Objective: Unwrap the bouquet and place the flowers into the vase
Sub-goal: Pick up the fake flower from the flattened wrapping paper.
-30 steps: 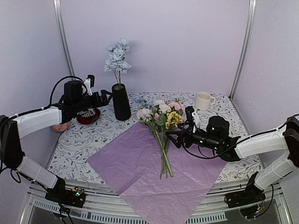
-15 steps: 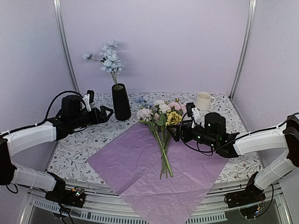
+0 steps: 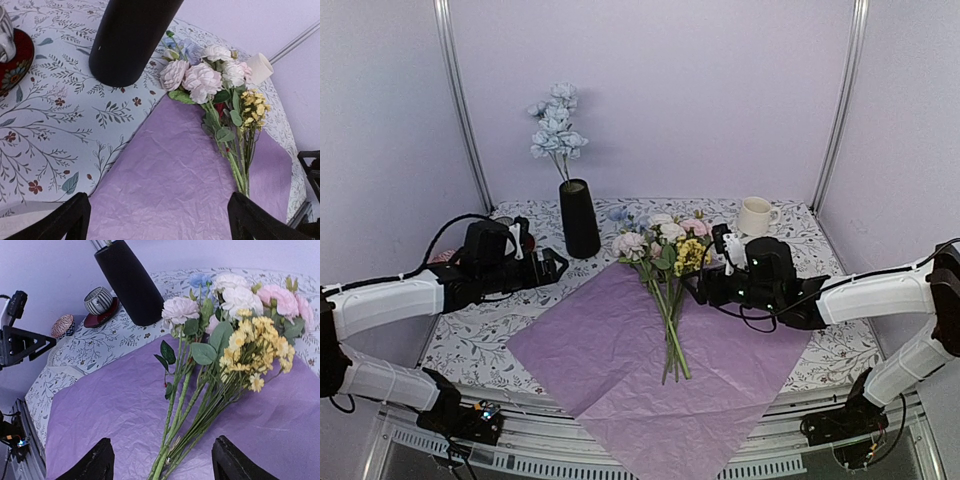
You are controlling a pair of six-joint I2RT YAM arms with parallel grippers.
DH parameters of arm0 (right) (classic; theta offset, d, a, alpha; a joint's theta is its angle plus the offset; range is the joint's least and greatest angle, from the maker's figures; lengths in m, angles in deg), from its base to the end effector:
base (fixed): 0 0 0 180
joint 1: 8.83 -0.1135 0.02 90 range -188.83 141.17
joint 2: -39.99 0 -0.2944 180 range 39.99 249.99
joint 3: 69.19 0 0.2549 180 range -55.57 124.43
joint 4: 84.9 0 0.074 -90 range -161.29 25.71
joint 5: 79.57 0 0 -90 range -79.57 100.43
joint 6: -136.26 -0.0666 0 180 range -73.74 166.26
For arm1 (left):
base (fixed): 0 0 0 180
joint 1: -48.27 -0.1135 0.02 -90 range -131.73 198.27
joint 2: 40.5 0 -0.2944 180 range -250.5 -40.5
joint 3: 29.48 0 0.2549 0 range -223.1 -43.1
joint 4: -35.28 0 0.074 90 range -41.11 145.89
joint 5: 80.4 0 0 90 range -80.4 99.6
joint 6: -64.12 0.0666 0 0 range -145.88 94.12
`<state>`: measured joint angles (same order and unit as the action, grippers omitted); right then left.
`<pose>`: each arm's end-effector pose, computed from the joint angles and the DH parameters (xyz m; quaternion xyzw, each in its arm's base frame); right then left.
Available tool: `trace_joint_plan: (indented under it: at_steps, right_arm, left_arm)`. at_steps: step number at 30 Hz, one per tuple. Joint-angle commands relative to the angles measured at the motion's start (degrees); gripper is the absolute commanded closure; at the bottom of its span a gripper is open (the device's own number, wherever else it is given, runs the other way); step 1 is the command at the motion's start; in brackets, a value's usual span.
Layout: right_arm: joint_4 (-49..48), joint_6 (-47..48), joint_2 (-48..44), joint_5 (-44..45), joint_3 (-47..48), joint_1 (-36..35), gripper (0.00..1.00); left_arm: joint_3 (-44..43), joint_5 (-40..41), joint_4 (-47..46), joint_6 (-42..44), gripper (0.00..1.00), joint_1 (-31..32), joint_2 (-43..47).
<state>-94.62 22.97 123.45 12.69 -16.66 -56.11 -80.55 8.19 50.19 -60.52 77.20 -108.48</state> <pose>0.2300 0.2452 0.2241 -0.1606 0.8093 0.3130 0.4704 0.2381 -0.1335 0.2382 -0.0375 0.8730 -0.2652 0.4076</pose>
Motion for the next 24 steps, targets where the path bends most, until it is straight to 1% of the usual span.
trace_joint_plan:
  at_steps: [1,2,4,5,10,15,18,21,24]
  right_arm:
    - [8.92,-1.93,0.64,0.13,3.43,-0.03,0.39]
    - [10.64,-2.20,1.15,-0.37,4.32,-0.03,0.42]
    - [13.43,-3.34,2.13,-2.03,5.81,-0.07,0.45]
    - [14.40,-4.30,2.63,-2.68,6.36,-0.06,0.48]
    - [18.82,-8.99,5.74,-7.35,8.71,0.00,0.56]
    - [18.64,-13.65,7.35,-13.13,9.04,-0.36,0.59]
    - [20.16,-15.54,7.64,-12.03,9.46,-1.31,0.61]
    - [23.19,-16.65,7.85,-9.54,10.42,-2.55,0.60]
    - [24.33,-17.48,8.02,-8.41,11.17,-3.71,0.60]
  left_arm:
    - [2.37,4.56,1.01,-3.44,0.02,0.95,1.28]
    - [2.54,5.20,0.68,-3.22,0.02,0.95,1.54]
    - [2.64,6.96,0.49,-2.46,0.02,0.83,2.06]
    - [2.75,7.15,0.01,-1.97,0.02,0.80,2.34]
    - [6.36,1.83,-8.17,1.69,0.03,0.71,3.97]
    - [8.34,-2.38,-15.59,4.15,0.05,0.71,3.56]
    - [8.79,-4.76,-20.16,4.25,0.05,0.76,2.03]
    - [8.80,-7.15,-24.41,3.93,0.08,0.97,-0.17]
    - [8.84,-7.81,-28.27,4.63,0.10,1.58,-2.02]
